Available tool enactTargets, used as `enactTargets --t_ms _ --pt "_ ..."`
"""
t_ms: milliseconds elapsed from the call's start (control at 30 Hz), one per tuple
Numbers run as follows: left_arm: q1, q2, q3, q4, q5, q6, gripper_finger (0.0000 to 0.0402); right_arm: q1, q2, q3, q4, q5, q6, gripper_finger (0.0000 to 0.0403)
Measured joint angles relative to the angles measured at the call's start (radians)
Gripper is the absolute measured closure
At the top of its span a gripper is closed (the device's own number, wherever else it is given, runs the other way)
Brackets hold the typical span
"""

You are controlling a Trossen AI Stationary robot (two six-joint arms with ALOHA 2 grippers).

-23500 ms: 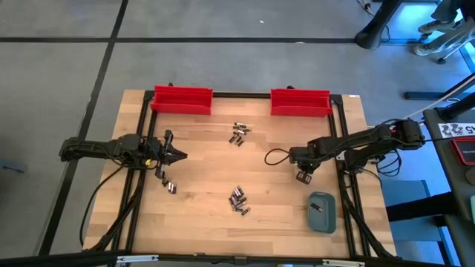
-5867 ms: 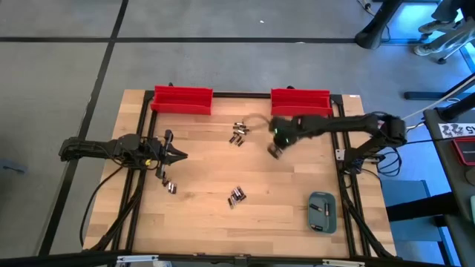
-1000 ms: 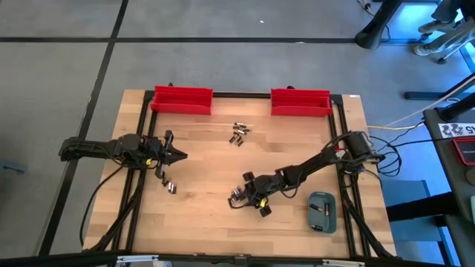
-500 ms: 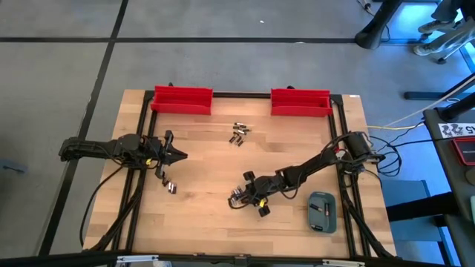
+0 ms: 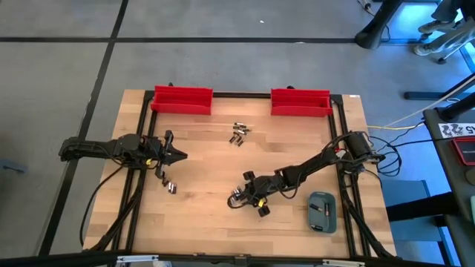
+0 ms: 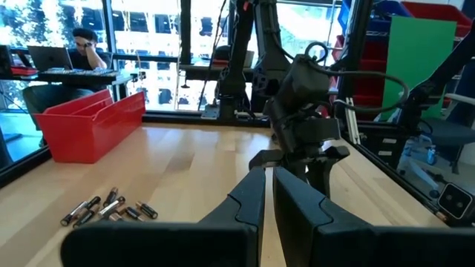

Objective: Sort batteries
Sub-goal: Put the small black battery into the right red bin

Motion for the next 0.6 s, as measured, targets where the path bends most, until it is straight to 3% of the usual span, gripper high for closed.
enactTargets --t_ms 600 --pt "0.000 0.000 0.000 -0.001 0.000 0.000 0.0382 0.000 -0.048 -0.002 -0.002 0.011 0.010 0.0255"
